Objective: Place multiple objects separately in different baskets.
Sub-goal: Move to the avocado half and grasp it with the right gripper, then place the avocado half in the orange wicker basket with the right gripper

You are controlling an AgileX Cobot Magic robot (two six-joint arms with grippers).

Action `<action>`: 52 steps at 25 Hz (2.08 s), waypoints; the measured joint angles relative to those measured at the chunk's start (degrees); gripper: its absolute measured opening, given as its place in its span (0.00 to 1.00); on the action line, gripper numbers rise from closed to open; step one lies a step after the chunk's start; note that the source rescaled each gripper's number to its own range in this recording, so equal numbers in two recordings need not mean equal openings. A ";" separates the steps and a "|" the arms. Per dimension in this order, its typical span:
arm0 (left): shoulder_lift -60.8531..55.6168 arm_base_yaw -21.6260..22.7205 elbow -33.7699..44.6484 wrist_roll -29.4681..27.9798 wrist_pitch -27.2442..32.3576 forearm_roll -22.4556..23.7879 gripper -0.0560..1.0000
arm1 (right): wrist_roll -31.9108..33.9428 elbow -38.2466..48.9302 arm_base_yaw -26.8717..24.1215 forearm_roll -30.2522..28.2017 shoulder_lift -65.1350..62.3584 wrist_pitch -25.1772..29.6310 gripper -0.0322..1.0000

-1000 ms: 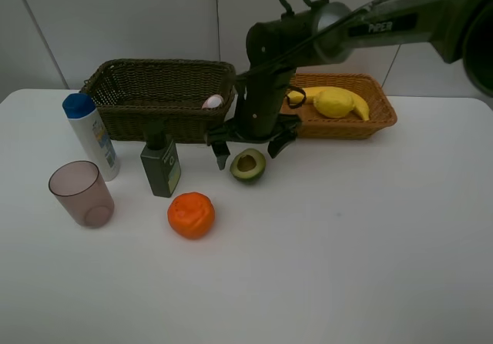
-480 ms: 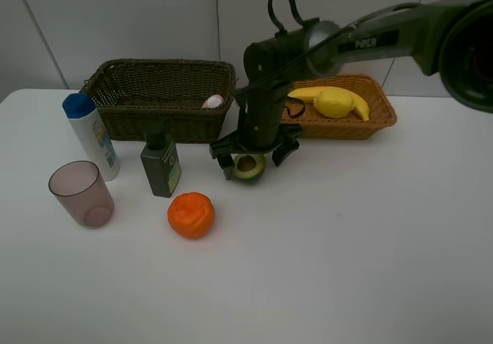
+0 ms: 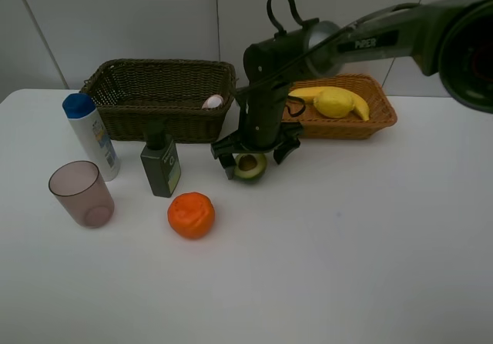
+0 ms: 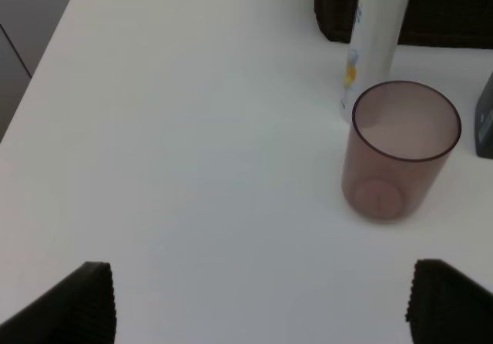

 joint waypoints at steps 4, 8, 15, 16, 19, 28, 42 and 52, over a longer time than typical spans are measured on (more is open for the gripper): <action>0.00 0.00 0.00 0.00 0.00 0.00 1.00 | 0.00 0.00 0.00 -0.25 0.74 0.68 1.00; 0.00 0.00 0.00 0.00 0.00 0.00 1.00 | -0.05 0.00 0.00 -0.25 0.74 0.94 0.99; 0.00 0.00 0.00 0.00 0.00 0.00 1.00 | -0.05 0.00 0.00 -0.25 0.74 2.16 0.61; 0.00 0.00 0.00 0.00 0.00 0.00 1.00 | -0.05 0.00 0.00 -0.25 0.74 2.22 0.51; 0.00 0.00 0.00 0.00 0.00 0.00 1.00 | -0.05 0.00 0.00 -0.25 0.74 2.39 0.46; 0.00 0.00 0.00 0.00 0.00 0.00 1.00 | -0.05 0.00 0.00 -0.25 0.74 3.39 0.46; 0.00 0.00 0.00 0.00 0.00 0.00 1.00 | -1.64 0.00 0.00 0.85 0.19 7.45 0.46; 0.00 0.00 0.00 0.00 0.00 0.00 1.00 | -6.21 0.00 0.00 6.61 -3.81 11.68 0.46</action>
